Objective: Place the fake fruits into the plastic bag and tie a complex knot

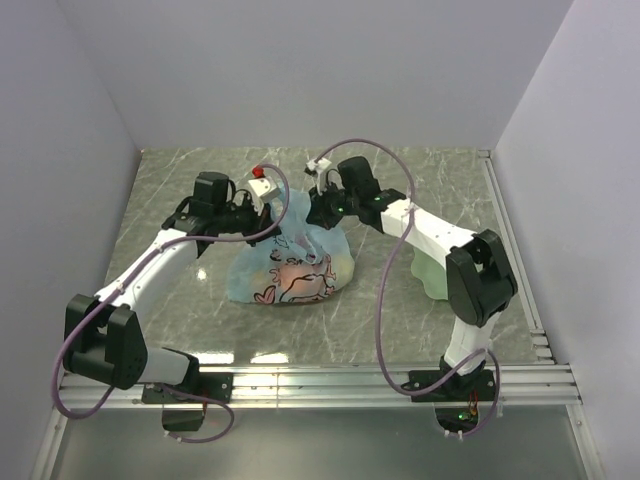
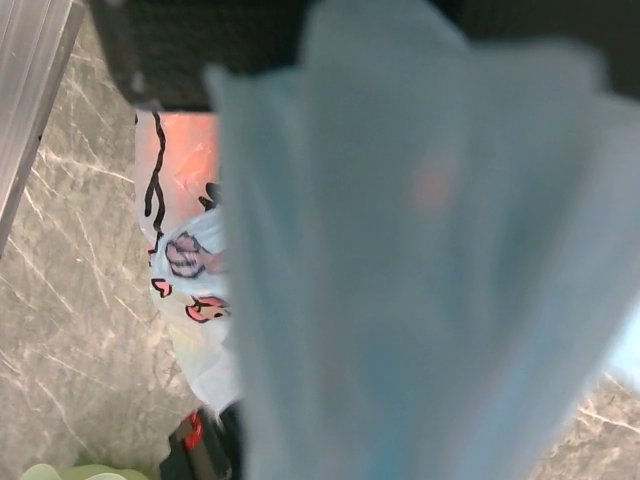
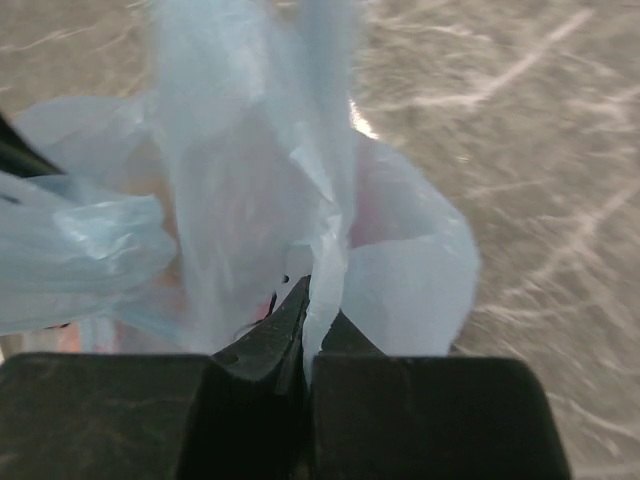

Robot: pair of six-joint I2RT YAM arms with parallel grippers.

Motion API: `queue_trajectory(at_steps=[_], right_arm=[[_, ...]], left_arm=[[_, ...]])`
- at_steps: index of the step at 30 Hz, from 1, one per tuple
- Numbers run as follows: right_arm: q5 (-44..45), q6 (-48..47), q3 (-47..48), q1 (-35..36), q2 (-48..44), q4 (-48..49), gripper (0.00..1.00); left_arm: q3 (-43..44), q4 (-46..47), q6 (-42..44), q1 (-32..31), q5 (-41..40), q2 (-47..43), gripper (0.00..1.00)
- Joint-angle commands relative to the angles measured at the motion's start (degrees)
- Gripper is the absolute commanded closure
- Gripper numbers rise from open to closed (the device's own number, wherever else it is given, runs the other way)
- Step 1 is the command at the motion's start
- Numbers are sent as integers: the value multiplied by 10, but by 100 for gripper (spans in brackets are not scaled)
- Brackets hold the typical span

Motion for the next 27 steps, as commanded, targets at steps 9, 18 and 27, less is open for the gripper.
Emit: queue_trajectory(at_steps=[9,18,27], right_arm=[[140,55,-83,-6,-138,72,100],[49,34,-157,-15,-164,159,100],[59,-4,-164,-10,-174,200,100]], left_arm=[[-53,14,-78,-12,-59,-91,100],[-12,-10,-239,74,-17,-162,36],[217,-87,-278,149,13,-72,17]])
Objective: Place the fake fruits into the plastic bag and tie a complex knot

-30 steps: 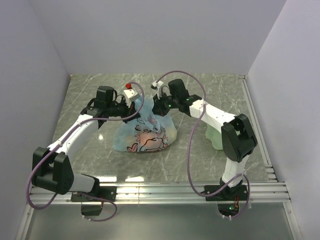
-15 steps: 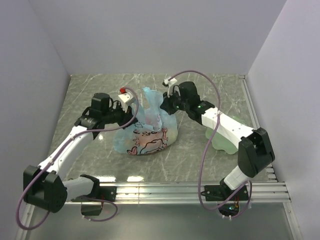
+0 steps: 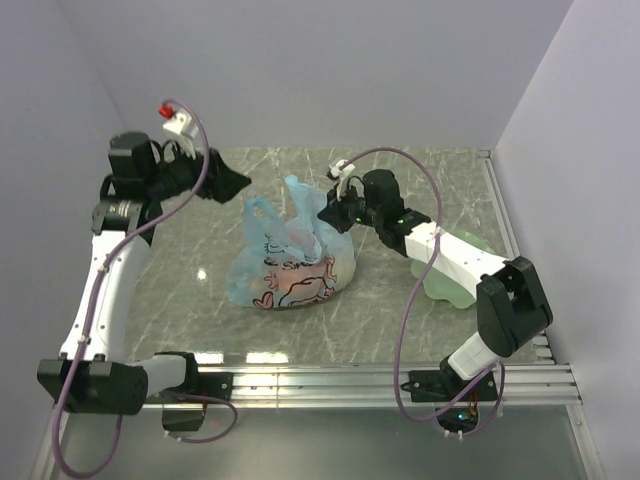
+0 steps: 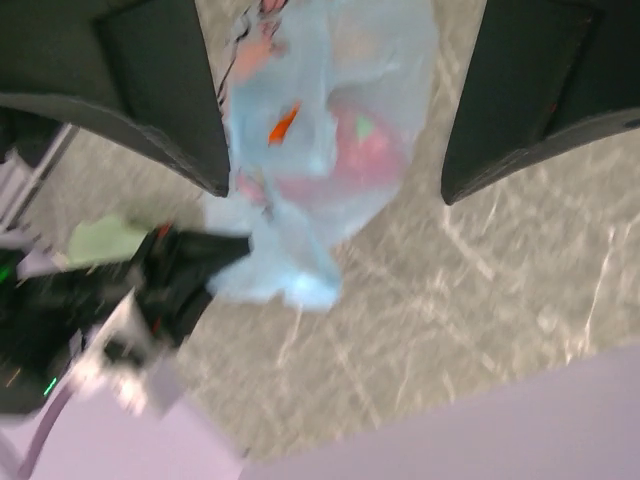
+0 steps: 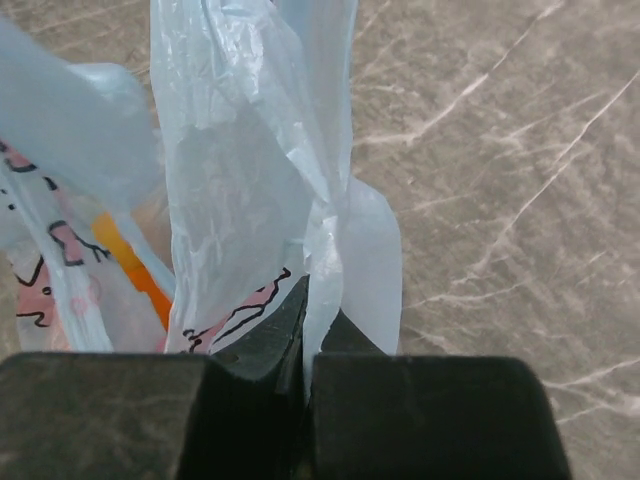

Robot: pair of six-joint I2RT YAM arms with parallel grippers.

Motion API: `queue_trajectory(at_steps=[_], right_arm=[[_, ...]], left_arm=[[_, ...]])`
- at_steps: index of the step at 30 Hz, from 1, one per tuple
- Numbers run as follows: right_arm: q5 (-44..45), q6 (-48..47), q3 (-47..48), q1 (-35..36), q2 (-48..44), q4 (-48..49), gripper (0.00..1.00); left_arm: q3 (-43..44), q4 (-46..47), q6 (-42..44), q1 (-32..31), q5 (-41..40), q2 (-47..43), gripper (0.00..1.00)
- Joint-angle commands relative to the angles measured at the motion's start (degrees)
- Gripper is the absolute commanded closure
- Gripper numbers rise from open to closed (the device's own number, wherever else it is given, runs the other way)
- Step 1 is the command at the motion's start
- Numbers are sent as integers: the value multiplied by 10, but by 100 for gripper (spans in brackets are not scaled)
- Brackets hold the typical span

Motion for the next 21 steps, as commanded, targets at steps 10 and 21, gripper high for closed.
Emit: queue_trajectory(at_steps=[10,21], right_arm=[[126,-109,-34,41,-45,88,100],[243,-198,-86,117,-60,158,100]], left_arm=[[189,-70,-91,-100,-62,199,1],[133,-50,-245,-150,-84,245,1]])
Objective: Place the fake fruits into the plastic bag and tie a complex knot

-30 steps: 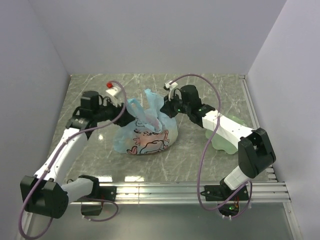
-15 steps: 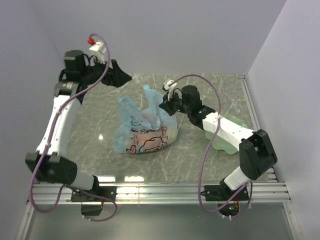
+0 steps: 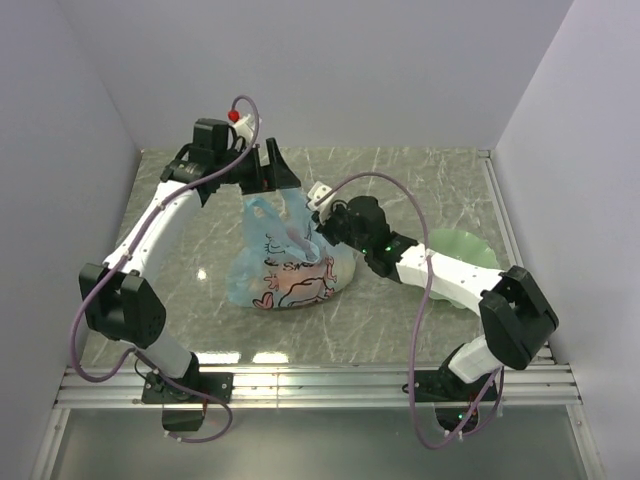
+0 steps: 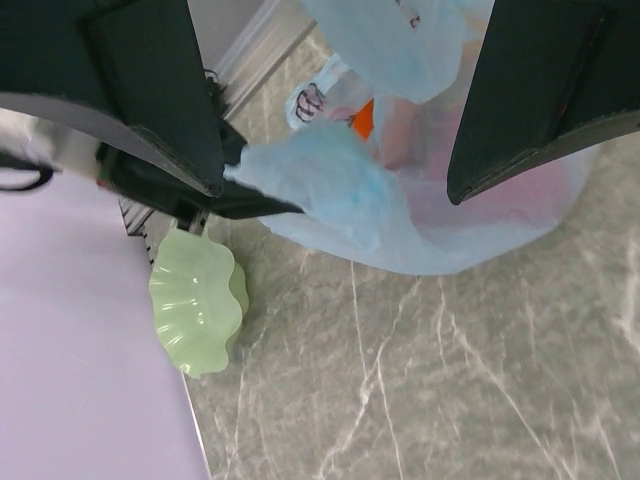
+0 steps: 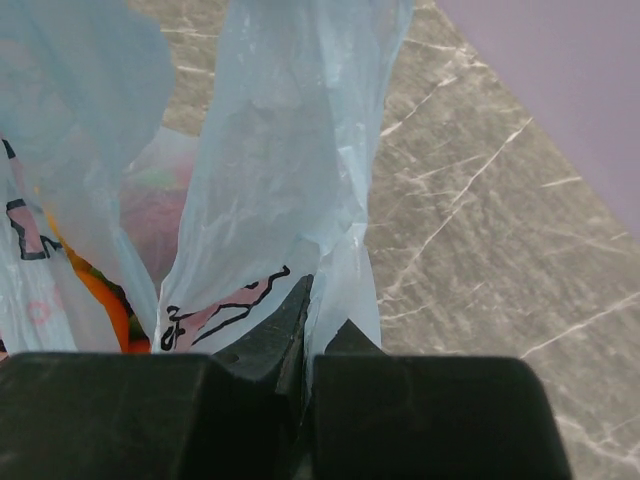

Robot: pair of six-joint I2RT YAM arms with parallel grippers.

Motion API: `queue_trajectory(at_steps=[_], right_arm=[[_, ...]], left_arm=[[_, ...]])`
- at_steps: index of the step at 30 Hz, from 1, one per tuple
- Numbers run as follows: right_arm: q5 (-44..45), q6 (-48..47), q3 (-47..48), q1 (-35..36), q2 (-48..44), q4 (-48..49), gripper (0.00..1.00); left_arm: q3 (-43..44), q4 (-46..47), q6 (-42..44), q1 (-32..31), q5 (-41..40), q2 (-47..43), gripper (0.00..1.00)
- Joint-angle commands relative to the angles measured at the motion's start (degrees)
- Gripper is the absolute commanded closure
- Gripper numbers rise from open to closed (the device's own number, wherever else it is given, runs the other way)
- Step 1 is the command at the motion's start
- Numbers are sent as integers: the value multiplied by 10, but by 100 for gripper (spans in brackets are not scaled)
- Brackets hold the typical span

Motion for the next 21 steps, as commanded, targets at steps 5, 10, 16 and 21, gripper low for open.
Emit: queue_trajectory(at_steps=[5,10,16,21], right_arm=[[121,-68,-3,46,-9,60,100],[177,-93,-16,71,-1,87,100],[124,-86,-16,70,-12,41,85],[-84,-43,-19,-7,-53,-76,13]], left_arm=[[-41,14,-91,-26,-28,26,1],[-53,26,-119,-31,1,52,1],[-47,52,-118,-31,49,75,68],[-68,95,-73,-23,90,61,100]])
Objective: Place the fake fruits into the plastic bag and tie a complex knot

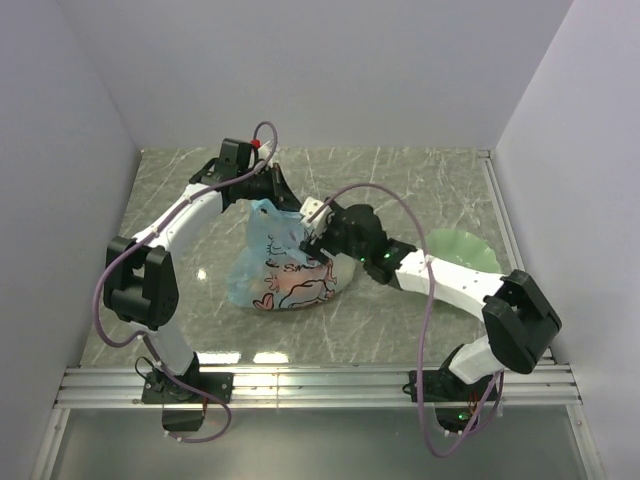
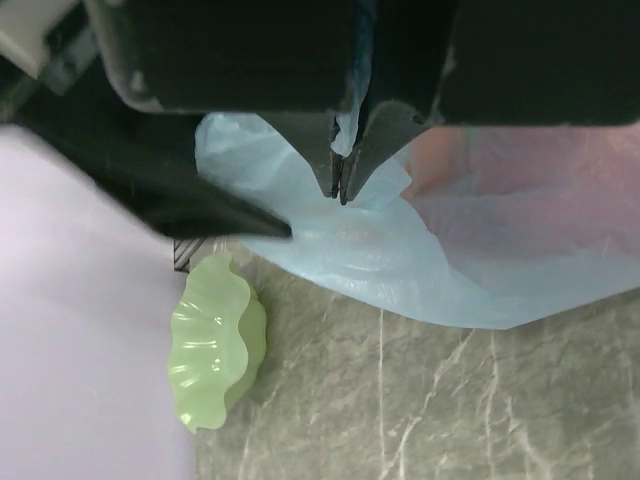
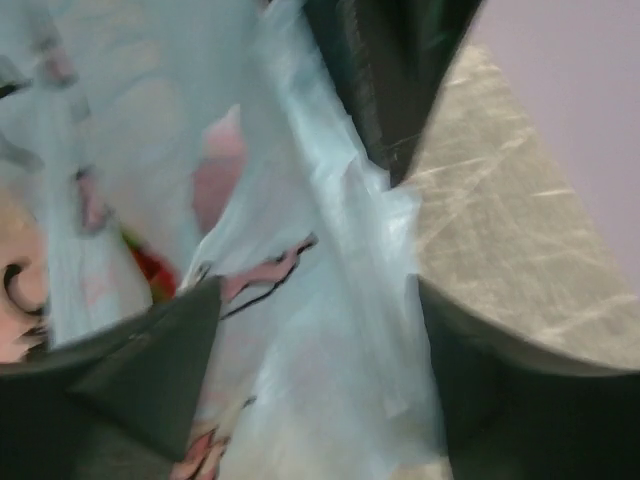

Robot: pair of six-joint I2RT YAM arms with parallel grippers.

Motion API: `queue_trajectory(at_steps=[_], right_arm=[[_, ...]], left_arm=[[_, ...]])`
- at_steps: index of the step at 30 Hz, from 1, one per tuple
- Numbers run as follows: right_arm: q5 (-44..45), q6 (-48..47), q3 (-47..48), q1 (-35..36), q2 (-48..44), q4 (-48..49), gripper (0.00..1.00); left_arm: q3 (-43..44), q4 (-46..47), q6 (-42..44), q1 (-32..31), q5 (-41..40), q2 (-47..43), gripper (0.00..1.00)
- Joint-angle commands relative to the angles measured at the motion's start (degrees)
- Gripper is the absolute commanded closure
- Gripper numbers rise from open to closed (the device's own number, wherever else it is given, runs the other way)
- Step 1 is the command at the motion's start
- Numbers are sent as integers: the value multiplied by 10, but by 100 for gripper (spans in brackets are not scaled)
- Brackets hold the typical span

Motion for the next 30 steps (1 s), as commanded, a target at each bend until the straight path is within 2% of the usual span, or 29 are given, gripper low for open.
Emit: queue_trajectory(at_steps=[1,3,5,6,10,18,23,27,29,30], right_arm=[[-170,34,10,-71,-48,-90,7],[-276,71,49,-132,-42,-152,6],[-355,84,109,-166,-13,-228,5],[-423,85,129,-180,-1,-250,5],[-535,54,206,-209,61,-325,4],[-629,56,276,-207,135,-347,2],[-650,106,273,-208,175,-276,1],[-664,171,256,-200,182,-196,1],[-660,215,237,-195,181,-150,7],[-660,233,230,-192,182,-144,22]], left_arm=[[-9,56,40,6,47,-23,100],[-12,72,85,7,93,-31,100],[-12,89,133,6,140,-33,99],[-11,93,147,5,149,-35,100],[4,107,214,1,187,-27,100],[48,57,396,-11,234,-13,100],[48,53,471,-18,310,-11,100],[57,35,504,-28,330,5,99],[43,73,496,-33,314,-1,99],[36,95,485,-34,304,-8,99]])
